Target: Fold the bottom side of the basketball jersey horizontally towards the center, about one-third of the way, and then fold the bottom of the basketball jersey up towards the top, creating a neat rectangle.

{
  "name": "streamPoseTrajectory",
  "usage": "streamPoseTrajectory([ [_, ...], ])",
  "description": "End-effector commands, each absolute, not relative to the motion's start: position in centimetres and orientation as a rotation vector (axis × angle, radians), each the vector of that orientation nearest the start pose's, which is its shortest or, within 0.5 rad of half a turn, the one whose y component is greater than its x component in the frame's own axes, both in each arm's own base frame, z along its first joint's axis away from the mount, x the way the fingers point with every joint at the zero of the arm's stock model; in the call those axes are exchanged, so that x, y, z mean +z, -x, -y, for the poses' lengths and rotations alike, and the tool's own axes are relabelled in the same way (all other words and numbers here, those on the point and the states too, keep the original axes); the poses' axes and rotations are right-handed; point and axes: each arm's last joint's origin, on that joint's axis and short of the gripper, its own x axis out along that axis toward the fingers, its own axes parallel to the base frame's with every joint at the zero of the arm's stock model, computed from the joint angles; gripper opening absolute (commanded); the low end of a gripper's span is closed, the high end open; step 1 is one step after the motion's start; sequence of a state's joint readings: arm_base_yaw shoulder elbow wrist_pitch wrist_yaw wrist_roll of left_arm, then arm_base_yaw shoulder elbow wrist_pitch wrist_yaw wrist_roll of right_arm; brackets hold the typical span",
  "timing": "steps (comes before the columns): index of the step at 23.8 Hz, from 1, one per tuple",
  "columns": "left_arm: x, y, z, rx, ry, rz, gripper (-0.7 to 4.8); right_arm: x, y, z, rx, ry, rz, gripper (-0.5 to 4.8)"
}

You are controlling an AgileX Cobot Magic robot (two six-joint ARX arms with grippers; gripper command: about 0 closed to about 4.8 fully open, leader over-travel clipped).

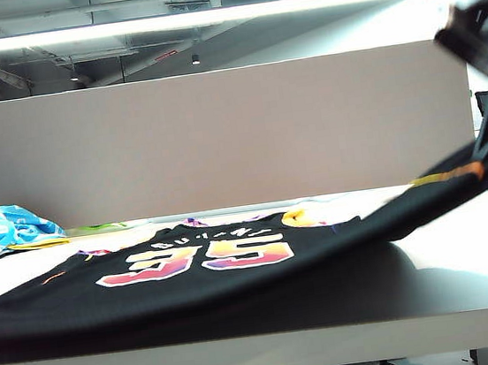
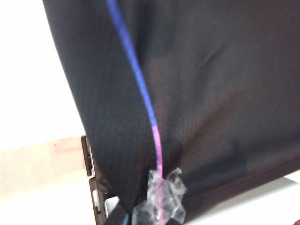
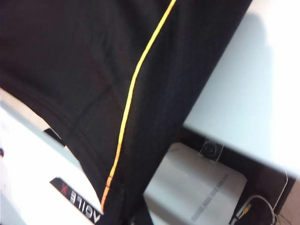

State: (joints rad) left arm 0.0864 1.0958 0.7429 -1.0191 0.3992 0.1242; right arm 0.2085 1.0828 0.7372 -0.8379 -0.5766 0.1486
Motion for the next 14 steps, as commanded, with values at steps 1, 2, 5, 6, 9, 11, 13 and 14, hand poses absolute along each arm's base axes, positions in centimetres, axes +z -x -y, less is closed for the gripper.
streamPoseTrajectory([
  [1, 23.6, -16.0, -0.1, -0.41, 0.249, -1.308, -0.06, 24.3, -14.4, -4.6, 0.578, -0.345, -1.228, -0.06],
  [2, 24.2, -15.5, -0.1, -0.415, 0.244, -1.302, -0.06, 25.1, -13.1, -4.3, 0.559, -0.354, -1.199, -0.06],
  [5, 24.9, -14.6, 0.0, -0.419, 0.24, -1.3, -0.06, 26.3, -10.5, -3.7, 0.518, -0.368, -1.125, -0.06],
  [6, 25.1, -14.3, 0.1, -0.422, 0.236, -1.305, -0.06, 26.6, -9.7, -3.4, 0.497, -0.376, -1.09, -0.06],
  [9, 25.3, -14.7, 0.1, -0.436, 0.236, -1.242, -0.06, 27.0, -9.7, -3.3, 0.461, -0.368, -1.025, -0.06],
  [11, 25.6, -16.3, 0.0, -0.413, 0.266, -1.119, -0.06, 27.0, -11.4, -3.6, 0.469, -0.364, -0.98, -0.06],
  [13, 26.0, -18.2, -0.2, -0.39, 0.291, -1.016, -0.06, 26.5, -14.3, -4.3, 0.481, -0.366, -0.968, -0.06],
  [14, 26.3, -19.5, -0.3, -0.393, 0.282, -0.979, -0.06, 26.1, -15.9, -4.6, 0.48, -0.362, -0.976, -0.06],
])
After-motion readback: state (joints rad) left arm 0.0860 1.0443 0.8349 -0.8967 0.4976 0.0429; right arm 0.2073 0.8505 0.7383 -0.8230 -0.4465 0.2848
